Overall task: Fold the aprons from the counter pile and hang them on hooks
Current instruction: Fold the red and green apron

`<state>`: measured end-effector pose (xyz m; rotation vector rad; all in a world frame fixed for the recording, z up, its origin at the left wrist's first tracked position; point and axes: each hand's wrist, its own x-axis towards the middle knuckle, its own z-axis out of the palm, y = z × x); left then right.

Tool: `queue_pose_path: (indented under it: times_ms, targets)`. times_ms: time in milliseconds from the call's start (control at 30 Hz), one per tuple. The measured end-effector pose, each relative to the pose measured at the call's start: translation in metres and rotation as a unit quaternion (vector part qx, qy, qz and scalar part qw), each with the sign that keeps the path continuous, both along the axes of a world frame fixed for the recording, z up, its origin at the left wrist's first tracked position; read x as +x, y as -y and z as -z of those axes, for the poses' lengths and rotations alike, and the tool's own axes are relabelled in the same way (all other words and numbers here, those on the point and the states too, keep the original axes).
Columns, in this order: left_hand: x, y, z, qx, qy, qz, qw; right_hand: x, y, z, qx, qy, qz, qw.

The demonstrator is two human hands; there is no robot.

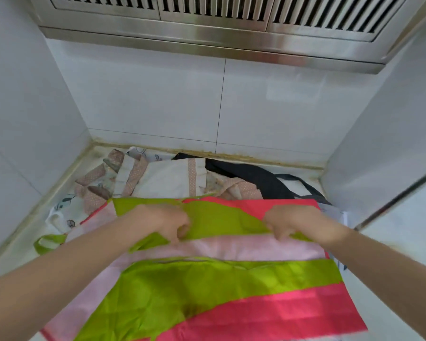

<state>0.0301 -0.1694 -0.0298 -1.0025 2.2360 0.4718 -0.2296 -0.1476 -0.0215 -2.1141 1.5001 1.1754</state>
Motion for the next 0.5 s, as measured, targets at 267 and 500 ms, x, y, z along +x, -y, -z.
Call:
queue_pose_path:
  times_ms: [267, 500]
  targets:
    - [0.002, 0.029, 0.039, -0.148, -0.173, -0.14, 0.963, -0.016, 0.024, 0.044, -0.173, 0.156, 0.107, 0.967]
    - [-0.031, 0.055, 0.07, -0.095, -0.182, -0.166, 0.964, -0.024, 0.055, 0.081, -0.17, 0.178, 0.171, 0.954]
